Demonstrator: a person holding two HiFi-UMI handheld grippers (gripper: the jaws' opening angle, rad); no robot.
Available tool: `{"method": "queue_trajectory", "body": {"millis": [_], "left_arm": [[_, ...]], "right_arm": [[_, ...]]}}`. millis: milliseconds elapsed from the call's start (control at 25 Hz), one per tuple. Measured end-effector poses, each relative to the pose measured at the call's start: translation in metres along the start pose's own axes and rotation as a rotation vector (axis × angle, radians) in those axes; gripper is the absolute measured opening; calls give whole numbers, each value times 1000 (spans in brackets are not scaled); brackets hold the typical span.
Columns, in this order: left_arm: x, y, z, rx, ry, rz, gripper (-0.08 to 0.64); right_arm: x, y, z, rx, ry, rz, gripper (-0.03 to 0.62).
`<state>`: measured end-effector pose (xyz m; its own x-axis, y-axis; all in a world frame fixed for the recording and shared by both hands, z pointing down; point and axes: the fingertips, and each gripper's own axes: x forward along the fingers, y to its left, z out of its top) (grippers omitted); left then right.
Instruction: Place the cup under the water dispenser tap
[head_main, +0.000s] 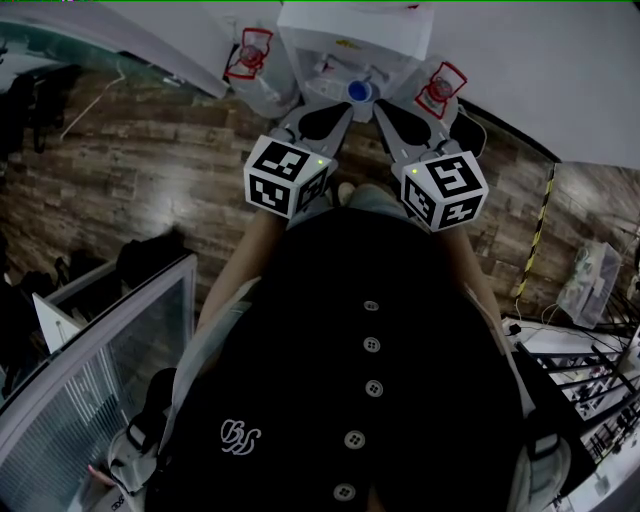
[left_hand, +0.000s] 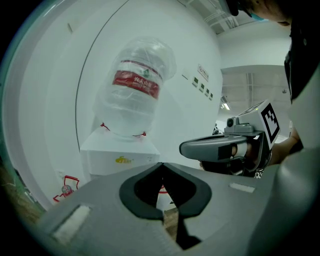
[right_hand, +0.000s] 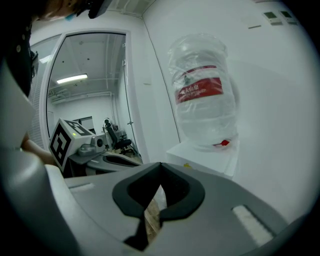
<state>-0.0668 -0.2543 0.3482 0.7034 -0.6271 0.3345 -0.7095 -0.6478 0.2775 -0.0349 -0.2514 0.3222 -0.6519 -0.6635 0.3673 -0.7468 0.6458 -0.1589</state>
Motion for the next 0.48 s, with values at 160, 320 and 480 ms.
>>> {"method": "queue_trajectory", "body": {"millis": [160,320,480], "left_arm": [[2,-1,1,6,2,1,0],[3,-2,1,14,8,1,0],[1,-3,-3,6,24,3,0]], "right_arm": [[0,-1,-1,-6,4,2,0],[-1,-4,-4,-4,14,-7,0],[-2,-5,-6,-5,22,-7,0]]}}
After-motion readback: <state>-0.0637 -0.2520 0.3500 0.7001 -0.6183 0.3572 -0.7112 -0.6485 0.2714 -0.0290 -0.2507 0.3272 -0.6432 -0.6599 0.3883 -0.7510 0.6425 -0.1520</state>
